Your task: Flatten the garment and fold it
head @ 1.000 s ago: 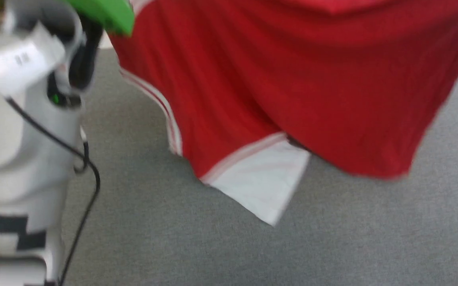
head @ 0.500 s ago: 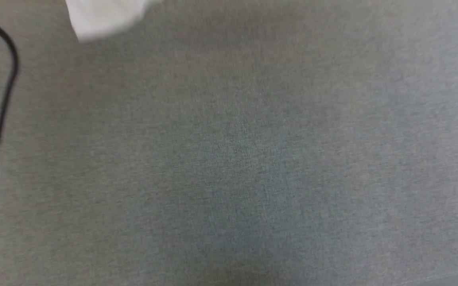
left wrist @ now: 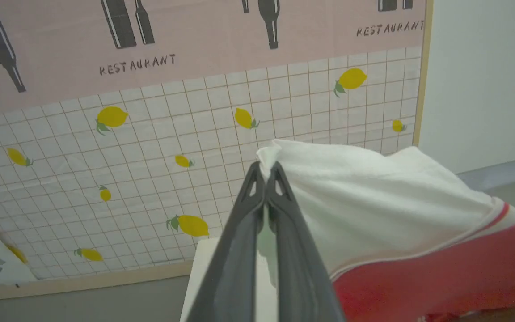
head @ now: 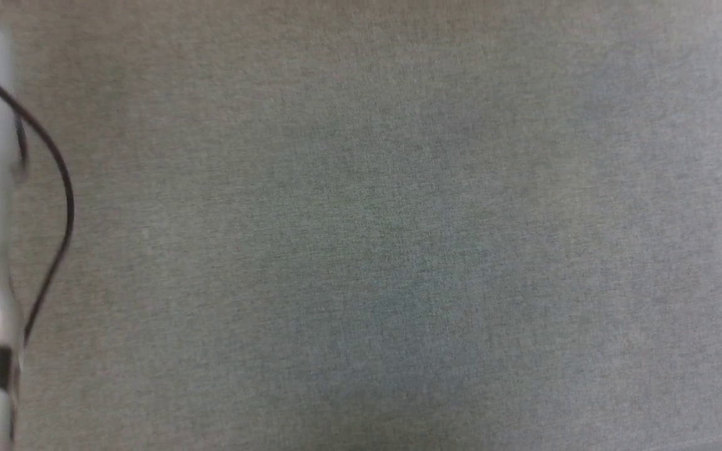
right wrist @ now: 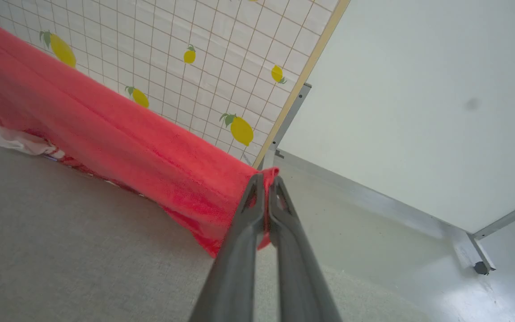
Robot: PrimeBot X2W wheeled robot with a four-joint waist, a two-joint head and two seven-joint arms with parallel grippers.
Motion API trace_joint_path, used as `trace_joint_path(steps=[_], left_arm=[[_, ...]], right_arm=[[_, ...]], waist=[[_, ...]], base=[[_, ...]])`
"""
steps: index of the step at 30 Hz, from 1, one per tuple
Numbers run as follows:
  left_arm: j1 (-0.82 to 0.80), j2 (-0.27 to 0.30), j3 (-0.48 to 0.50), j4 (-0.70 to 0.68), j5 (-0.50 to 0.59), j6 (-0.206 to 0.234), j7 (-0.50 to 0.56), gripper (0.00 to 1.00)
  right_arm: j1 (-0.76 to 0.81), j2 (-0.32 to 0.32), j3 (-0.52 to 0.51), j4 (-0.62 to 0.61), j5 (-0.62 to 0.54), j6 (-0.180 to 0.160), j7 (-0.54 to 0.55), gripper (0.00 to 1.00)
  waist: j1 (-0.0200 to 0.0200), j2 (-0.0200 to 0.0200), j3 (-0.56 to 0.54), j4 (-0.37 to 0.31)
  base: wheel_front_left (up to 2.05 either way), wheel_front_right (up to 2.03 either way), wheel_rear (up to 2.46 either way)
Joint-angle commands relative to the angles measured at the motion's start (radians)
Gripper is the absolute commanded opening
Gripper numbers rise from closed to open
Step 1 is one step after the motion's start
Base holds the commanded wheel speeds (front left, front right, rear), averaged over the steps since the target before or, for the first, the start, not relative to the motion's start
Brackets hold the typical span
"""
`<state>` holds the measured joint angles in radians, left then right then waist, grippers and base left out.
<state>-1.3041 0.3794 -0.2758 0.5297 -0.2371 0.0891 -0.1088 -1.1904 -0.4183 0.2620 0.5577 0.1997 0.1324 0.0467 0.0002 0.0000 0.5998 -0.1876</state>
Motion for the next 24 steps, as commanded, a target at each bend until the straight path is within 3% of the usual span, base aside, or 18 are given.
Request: trace_joint_path(steps=[1, 7, 13, 19, 24], left_arm=[[0.064, 0.017, 0.0, 0.018, -0.02, -0.006, 0.019, 0.0], [0.387, 0.038, -0.011, 0.03, -0.105, -0.039, 0.185, 0.0], [0.702, 0.05, -0.008, -0.091, -0.212, -0.048, 0.355, 0.0], [0.972, 0.054, -0.008, -0.261, -0.32, -0.035, 0.514, 0.0], [1.164, 0.08, -0.021, -0.433, -0.359, 0.019, 0.641, 0.0]], right_arm=[[0.042, 0.001, 0.019, 0.008, 0.025, -0.002, -0.009, 0.0], [0.231, -0.021, 0.106, 0.005, 0.137, -0.002, -0.012, 0.0], [0.419, -0.05, 0.137, -0.033, 0.221, -0.002, 0.01, 0.0], [0.582, -0.052, 0.103, -0.052, 0.238, -0.002, 0.019, 0.0], [0.71, -0.052, 0.054, -0.058, 0.224, -0.002, 0.031, 0.0]], waist=[[-0.0002, 0.0, -0.064, 0.03], [-0.0002, 0.0, -0.177, 0.051], [-0.0002, 0.0, -0.275, 0.065], [-0.0002, 0.0, -0.341, 0.073], [-0.0002, 0.0, -0.388, 0.081]], base=[[0.0, 0.0, 0.0], [0.0, 0.0, 0.0], [0.0, 0.0, 0.0], [0.0, 0.0, 0.0], [0.0, 0.0, 0.0]])
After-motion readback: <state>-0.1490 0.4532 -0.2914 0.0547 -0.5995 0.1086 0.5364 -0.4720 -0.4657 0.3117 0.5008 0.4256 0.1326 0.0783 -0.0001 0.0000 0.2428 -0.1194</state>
